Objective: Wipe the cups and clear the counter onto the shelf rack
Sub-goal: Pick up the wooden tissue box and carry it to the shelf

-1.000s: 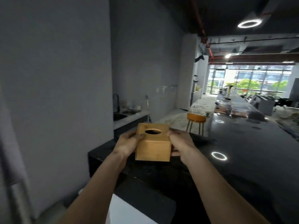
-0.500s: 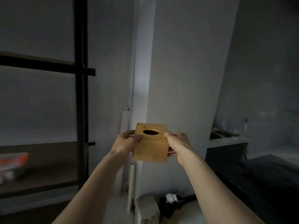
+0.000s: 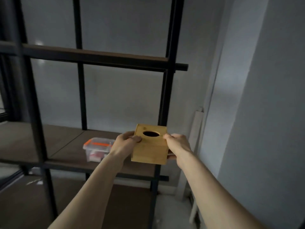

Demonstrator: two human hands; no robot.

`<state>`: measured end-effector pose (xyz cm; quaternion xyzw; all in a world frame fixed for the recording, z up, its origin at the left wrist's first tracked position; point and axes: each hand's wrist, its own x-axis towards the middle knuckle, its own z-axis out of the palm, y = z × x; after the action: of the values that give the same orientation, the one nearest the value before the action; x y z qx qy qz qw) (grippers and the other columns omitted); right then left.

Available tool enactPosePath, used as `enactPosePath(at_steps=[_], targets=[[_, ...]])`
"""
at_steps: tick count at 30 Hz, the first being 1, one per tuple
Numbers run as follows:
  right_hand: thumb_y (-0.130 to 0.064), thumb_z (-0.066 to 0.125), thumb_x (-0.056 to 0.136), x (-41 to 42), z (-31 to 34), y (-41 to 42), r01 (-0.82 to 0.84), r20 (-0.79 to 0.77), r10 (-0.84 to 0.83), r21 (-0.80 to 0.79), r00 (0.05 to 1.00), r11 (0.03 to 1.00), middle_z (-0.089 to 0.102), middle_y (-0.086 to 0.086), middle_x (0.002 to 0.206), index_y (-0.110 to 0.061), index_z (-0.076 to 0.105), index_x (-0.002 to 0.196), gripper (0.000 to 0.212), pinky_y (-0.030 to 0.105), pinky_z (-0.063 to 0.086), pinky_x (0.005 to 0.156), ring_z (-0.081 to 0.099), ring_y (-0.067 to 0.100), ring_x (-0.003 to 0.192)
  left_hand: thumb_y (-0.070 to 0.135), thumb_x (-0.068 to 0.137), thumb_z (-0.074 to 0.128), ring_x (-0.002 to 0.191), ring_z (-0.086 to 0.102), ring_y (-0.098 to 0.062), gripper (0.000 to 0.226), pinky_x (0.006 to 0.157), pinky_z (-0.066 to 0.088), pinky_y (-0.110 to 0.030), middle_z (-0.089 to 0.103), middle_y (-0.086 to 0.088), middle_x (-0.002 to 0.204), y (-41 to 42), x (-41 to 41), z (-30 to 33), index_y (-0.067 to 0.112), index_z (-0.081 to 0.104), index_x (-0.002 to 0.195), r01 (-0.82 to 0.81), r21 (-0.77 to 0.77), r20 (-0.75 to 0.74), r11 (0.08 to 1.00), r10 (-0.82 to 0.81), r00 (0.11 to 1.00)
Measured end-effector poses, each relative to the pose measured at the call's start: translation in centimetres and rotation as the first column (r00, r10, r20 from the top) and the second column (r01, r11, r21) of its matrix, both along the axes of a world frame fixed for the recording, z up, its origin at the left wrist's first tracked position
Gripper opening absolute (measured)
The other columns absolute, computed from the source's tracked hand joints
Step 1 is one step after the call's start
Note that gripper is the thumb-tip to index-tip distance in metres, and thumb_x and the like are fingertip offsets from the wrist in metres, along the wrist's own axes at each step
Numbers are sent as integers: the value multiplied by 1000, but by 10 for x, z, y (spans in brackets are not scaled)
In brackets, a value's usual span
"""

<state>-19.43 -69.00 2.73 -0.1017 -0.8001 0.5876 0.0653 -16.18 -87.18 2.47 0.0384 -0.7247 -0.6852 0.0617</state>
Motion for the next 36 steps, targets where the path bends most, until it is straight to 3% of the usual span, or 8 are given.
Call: enactPosePath(at_steps=[5, 17, 21, 24, 27, 29, 32, 36], targets=[[-37, 59, 94, -59, -23, -35, -65, 21, 65, -1, 998, 998, 73, 7, 105, -17, 70, 117, 33, 48, 64, 82, 70, 29, 94, 22, 93, 64, 96, 61, -13, 35, 86, 49, -33, 66, 1, 106, -33, -50, -22, 19, 62, 128, -46, -4, 39, 999, 46, 998], [-37, 59, 98, -236, -73, -78, -92, 87, 90, 15, 992, 996, 68, 5, 110, -19, 64, 125, 33, 43, 63, 80, 67, 25, 98, 19, 94, 63, 92, 58, -11, 45, 70, 47, -23, 62, 3, 102, -76, -230, -65, 14, 55, 138, -57, -71, 162, 996, 68, 984], [-37, 60, 98, -278, -96, -91, -68, 153, 62, 33, 986, 997, 67, 5, 110, -19, 64, 124, 32, 47, 62, 83, 66, 26, 100, 19, 96, 59, 84, 53, -2, 32, 63, 41, -17, 59, 9, 96, -88, -276, -91, 16, 57, 127, -42, -67, 194, 997, 55, 980], [-37, 60, 97, -310, -114, -104, -50, 199, 38, 55, 979, 997, 66, 3, 106, -21, 64, 117, 25, 47, 62, 85, 66, 25, 98, 19, 95, 61, 90, 58, -6, 36, 71, 46, -21, 64, 2, 108, -103, -313, -116, 18, 57, 130, 1, -51, 243, 999, 12, 970], [-35, 59, 98, -339, -133, -119, -32, 246, 14, 71, 969, 997, 60, -4, 94, -25, 57, 106, 13, 45, 62, 86, 63, 19, 91, 20, 92, 64, 103, 63, -20, 40, 94, 53, -41, 67, -5, 115, -123, -353, -145, 17, 58, 131, 27, -4, 298, 1000, -25, 954], [-34, 58, 99, -358, -146, -131, -13, 271, -7, 73, 963, 997, 54, -9, 89, -25, 56, 112, 16, 43, 61, 86, 59, 15, 86, 22, 90, 66, 108, 64, -25, 44, 100, 51, -49, 67, -6, 119, -134, -379, -162, 21, 57, 133, 62, 4, 320, 998, -60, 945], [-34, 58, 100, -383, -165, -148, 9, 319, -33, 75, 947, 997, 55, -8, 92, -21, 58, 127, 30, 45, 59, 91, 61, 20, 97, 20, 88, 67, 109, 64, -23, 39, 101, 51, -48, 68, -1, 116, -150, -412, -185, 21, 58, 127, 78, 5, 342, 997, -75, 937], [-36, 58, 99, -409, -195, -164, 36, 378, -53, 52, 924, 998, 58, -7, 101, -23, 57, 131, 34, 48, 57, 95, 62, 22, 101, 10, 90, 62, 103, 61, -14, 33, 100, 49, -40, 65, 10, 104, -160, -443, -213, 30, 54, 116, 110, -19, 359, 994, -96, 928]])
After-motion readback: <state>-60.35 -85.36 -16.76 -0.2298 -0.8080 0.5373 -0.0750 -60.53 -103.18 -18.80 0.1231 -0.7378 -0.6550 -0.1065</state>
